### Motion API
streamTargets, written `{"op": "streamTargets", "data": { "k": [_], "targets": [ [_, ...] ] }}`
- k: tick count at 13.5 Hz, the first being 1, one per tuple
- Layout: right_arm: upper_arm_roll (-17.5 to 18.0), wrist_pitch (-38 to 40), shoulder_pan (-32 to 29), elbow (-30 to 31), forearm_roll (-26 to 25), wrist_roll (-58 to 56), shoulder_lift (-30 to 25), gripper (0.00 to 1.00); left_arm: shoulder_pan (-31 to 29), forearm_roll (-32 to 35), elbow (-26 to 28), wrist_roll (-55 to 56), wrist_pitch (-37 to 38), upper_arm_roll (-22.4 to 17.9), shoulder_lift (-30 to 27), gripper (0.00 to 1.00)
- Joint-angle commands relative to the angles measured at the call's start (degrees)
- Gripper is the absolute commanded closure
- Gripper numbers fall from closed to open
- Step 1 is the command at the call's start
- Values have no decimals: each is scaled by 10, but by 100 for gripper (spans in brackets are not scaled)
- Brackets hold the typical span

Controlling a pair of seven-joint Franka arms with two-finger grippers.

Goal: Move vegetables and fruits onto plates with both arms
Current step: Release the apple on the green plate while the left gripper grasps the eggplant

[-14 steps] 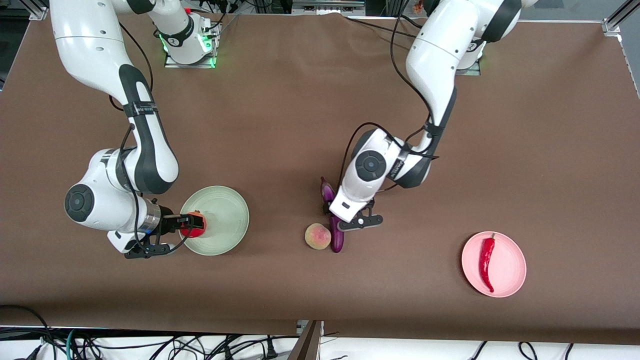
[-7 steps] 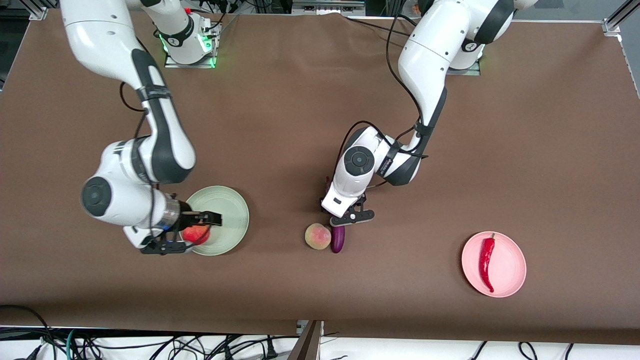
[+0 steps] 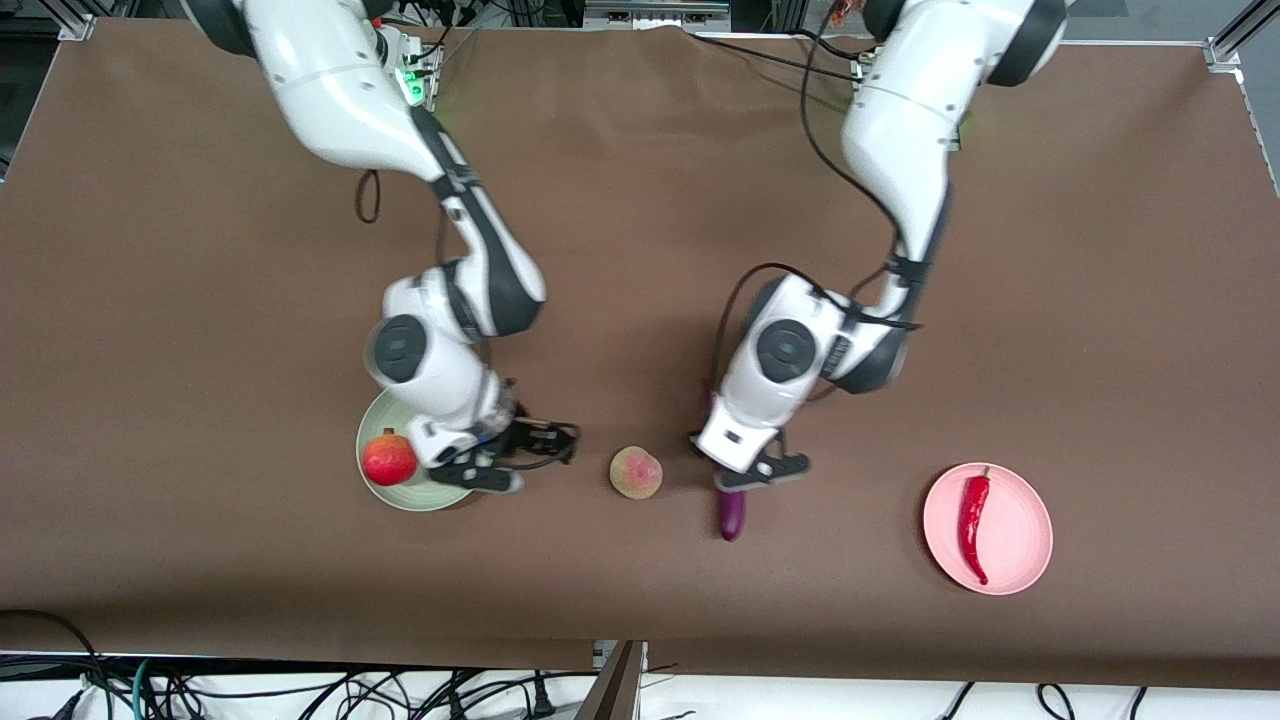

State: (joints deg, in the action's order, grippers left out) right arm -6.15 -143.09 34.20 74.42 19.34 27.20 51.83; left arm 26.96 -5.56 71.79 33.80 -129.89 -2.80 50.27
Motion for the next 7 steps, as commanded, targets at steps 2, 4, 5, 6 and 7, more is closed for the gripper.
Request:
{"op": "streamTargets", "data": {
  "k": [2,4,5,6,7],
  "targets": [
    [-15,-62,51,-50,-17,63,54,0,-86,16,13,-133,62,30,-46,100],
    [-15,-62,64,-59,-17,76,52,0,-128,16,17,-221,69,30,-47,100],
    [-15,-62,67,-66,-17,84,53,0,-150,16,21,-266,69,30,-46,100],
    [-15,-63,67,-70,-17,86,54,0,-168,16,25,-307,68,30,-46,100],
    [-15,-63,67,-74,-17,89,54,0,-185,16,25,-342,68,30,-46,100]
  ]
}}
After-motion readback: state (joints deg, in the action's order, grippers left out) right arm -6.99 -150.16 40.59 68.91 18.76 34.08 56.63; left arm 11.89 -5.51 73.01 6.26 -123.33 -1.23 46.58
